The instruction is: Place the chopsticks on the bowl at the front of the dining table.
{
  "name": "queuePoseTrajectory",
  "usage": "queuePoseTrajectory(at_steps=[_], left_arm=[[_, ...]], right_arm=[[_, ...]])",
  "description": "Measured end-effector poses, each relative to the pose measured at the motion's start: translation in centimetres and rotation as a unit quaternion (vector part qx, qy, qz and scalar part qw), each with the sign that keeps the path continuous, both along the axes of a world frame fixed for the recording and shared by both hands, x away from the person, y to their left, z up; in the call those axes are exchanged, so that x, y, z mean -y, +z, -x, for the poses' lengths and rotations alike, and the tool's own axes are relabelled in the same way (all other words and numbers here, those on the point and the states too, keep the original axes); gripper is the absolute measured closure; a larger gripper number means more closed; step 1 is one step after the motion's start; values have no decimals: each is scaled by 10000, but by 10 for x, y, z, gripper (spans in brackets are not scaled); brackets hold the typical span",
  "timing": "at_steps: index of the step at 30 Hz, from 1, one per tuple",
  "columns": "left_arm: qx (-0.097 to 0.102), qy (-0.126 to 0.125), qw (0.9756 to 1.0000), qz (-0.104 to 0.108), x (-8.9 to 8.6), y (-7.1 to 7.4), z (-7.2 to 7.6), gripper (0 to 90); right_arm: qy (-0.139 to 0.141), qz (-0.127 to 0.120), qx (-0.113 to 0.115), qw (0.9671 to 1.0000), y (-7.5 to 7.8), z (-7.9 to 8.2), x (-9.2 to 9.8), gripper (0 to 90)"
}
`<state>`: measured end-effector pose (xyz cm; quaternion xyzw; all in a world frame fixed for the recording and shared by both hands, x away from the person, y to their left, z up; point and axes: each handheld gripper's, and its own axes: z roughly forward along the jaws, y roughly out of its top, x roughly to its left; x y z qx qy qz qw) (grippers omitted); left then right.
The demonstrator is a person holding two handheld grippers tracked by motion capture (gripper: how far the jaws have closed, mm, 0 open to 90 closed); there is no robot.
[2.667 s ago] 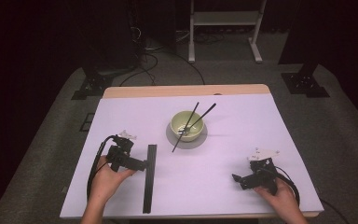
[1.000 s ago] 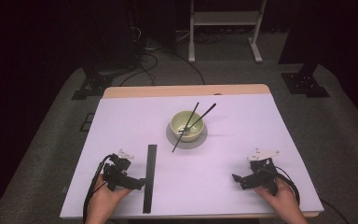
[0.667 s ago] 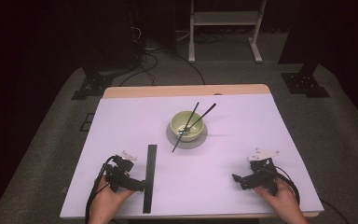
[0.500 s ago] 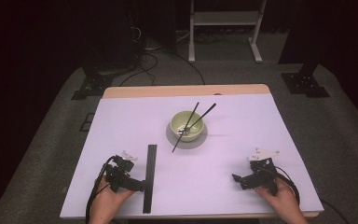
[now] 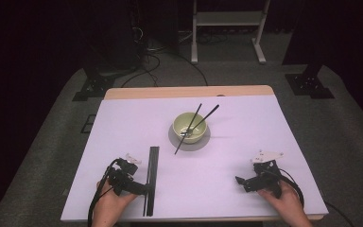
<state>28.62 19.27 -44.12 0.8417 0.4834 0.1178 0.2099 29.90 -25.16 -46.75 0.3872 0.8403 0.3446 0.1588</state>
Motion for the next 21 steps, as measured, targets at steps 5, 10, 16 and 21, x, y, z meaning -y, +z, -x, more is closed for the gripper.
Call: queuePoseTrajectory(at_steps=[5, 10, 16, 21], left_arm=[[-10, 61, 9999, -110, -3, 0, 0, 0], [4, 132, 9998, -126, -7, 0, -1, 0], [6, 174, 9997, -162, -12, 0, -2, 0], [10, 250, 9995, -180, -18, 0, -3, 0]], right_arm=[[-1, -2, 0, 10000, 0, 0, 0, 0], [-5, -6, -2, 10000, 0, 0, 0, 0], [-2, -2, -1, 10000, 0, 0, 0, 0], [-1, -2, -2, 10000, 0, 0, 0, 0]])
